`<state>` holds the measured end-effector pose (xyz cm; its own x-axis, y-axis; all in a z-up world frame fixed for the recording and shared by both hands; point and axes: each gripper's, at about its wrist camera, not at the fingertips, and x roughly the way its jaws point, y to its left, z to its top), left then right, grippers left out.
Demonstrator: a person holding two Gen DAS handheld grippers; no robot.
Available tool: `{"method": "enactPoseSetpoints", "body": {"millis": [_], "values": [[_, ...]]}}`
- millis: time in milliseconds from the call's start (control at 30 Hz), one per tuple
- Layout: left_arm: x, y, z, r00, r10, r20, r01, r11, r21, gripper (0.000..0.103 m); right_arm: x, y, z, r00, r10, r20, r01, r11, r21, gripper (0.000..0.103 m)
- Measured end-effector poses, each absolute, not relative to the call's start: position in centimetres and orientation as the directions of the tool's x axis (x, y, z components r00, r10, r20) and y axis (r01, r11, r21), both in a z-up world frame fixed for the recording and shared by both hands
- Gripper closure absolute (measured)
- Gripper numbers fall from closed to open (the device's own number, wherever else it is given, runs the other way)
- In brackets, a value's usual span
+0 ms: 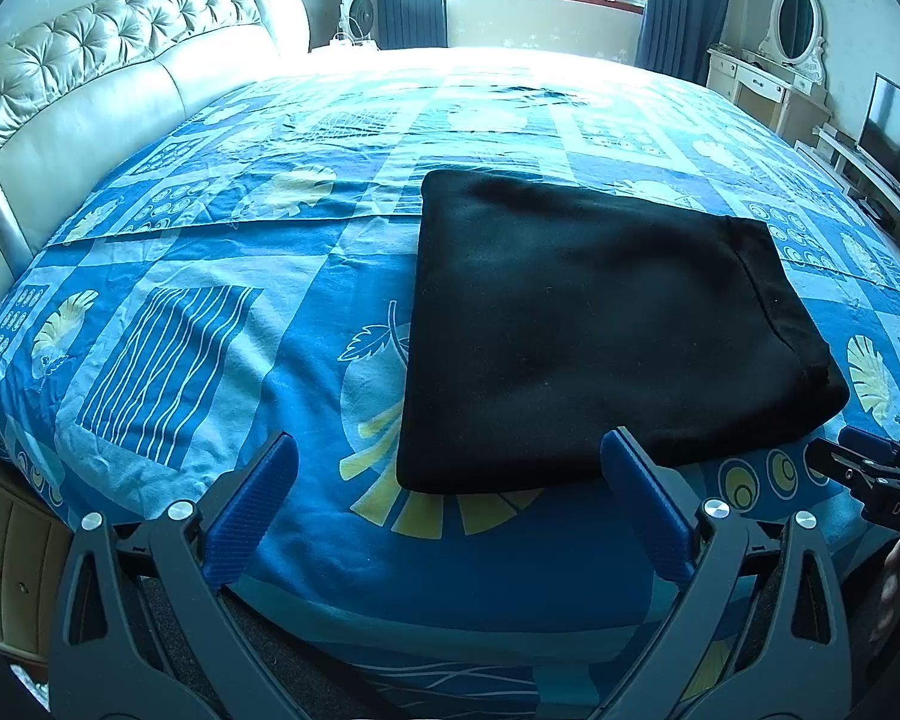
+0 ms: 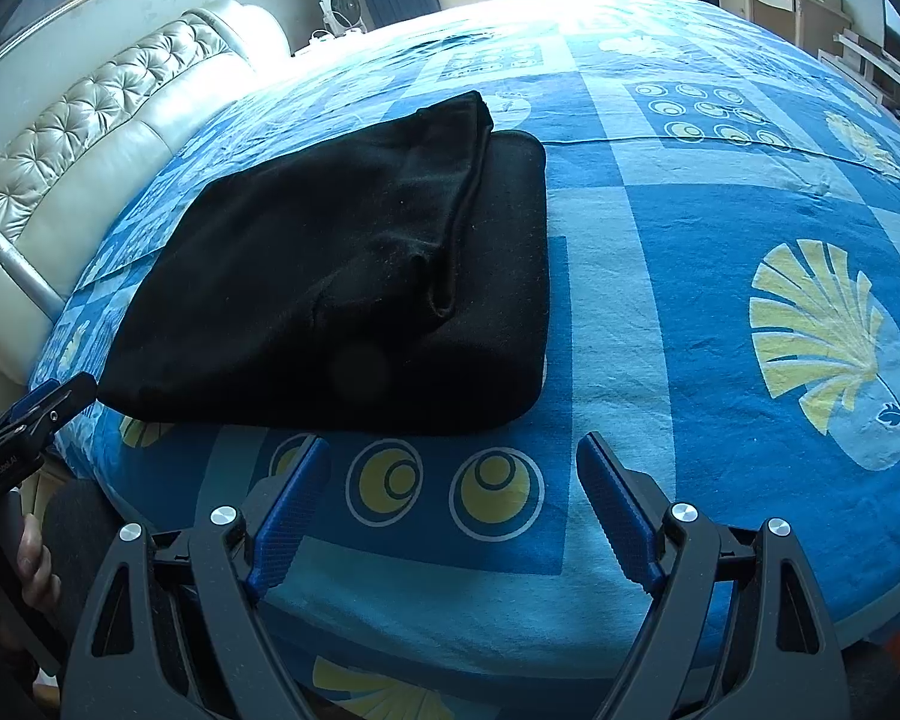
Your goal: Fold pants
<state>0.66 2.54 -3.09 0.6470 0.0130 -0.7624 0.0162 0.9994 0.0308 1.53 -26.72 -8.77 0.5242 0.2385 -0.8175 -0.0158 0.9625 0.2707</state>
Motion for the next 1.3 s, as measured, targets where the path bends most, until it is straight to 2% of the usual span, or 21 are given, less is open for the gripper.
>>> {"method": "enactPoseSetpoints", "body": {"millis": [1300], "values": [[0.54,2.1,-3.31,0.637,0.018,-0.77,0.019,0.999,0.04,0.002,1.47,-25.94,-9.54,0.497,0.247,-0.832,-0.028,0.963,0.27,0.02]]}}
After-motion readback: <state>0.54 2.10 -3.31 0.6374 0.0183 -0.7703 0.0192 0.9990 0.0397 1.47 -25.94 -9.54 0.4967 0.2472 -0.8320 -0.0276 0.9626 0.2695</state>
